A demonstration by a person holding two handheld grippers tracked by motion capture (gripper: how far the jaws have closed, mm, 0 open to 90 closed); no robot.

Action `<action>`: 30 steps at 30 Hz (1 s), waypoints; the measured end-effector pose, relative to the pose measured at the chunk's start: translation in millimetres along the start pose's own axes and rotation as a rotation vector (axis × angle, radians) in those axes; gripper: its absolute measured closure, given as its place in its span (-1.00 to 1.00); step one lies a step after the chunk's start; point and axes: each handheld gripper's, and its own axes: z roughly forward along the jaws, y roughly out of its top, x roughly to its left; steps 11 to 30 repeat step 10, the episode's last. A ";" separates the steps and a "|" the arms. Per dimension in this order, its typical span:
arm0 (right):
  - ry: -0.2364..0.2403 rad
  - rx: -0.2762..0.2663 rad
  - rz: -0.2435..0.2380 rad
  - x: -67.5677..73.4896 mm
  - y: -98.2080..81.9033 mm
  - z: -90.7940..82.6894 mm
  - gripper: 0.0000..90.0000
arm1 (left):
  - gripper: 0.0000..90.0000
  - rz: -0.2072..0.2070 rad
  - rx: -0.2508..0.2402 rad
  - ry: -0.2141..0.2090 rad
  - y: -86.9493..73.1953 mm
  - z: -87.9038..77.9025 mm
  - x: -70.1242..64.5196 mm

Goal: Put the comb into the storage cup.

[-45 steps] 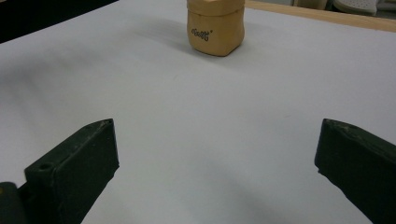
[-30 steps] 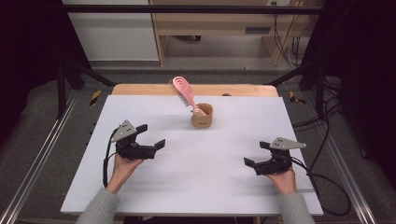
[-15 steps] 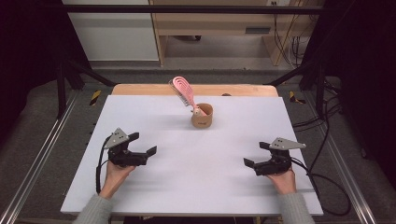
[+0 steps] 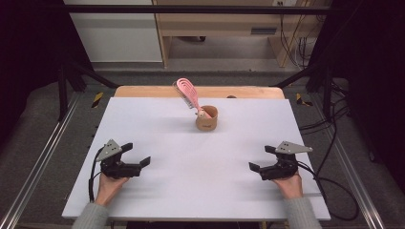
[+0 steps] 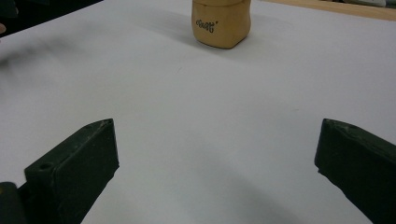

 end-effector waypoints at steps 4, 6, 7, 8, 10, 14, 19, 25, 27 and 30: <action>-0.001 -0.006 -0.003 -0.6 -0.1 -1.1 -1.00 | -0.93 0.002 0.004 0.001 -2.2 -1.8 1.7; -0.003 -0.007 -0.003 -1.3 -0.9 -1.7 -1.00 | -0.93 0.006 0.008 0.003 -2.5 -2.4 1.6; -0.004 -0.006 -0.002 -1.3 -1.1 -1.8 -1.00 | -0.93 0.006 0.009 0.000 -2.5 -2.8 2.0; -0.004 -0.007 -0.001 -1.2 -1.1 -2.0 -1.00 | -0.93 0.006 0.007 0.000 -2.6 -3.0 2.1; -0.004 -0.008 -0.001 -1.2 -1.0 -2.1 -1.00 | -0.93 0.005 0.006 0.002 -2.7 -3.3 2.3; -0.004 -0.008 -0.001 -1.2 -1.0 -2.1 -1.00 | -0.93 0.005 0.006 0.002 -2.7 -3.3 2.3; -0.004 -0.008 -0.001 -1.2 -1.0 -2.1 -1.00 | -0.93 0.005 0.006 0.002 -2.7 -3.3 2.3; -0.004 -0.008 -0.001 -1.2 -1.0 -2.1 -1.00 | -0.93 0.005 0.006 0.002 -2.7 -3.3 2.3; -0.004 -0.008 -0.001 -1.2 -1.0 -2.1 -1.00 | -0.93 0.005 0.006 0.002 -2.7 -3.3 2.3; -0.004 -0.008 -0.001 -1.2 -1.0 -2.1 -1.00 | -0.93 0.005 0.006 0.002 -2.7 -3.3 2.3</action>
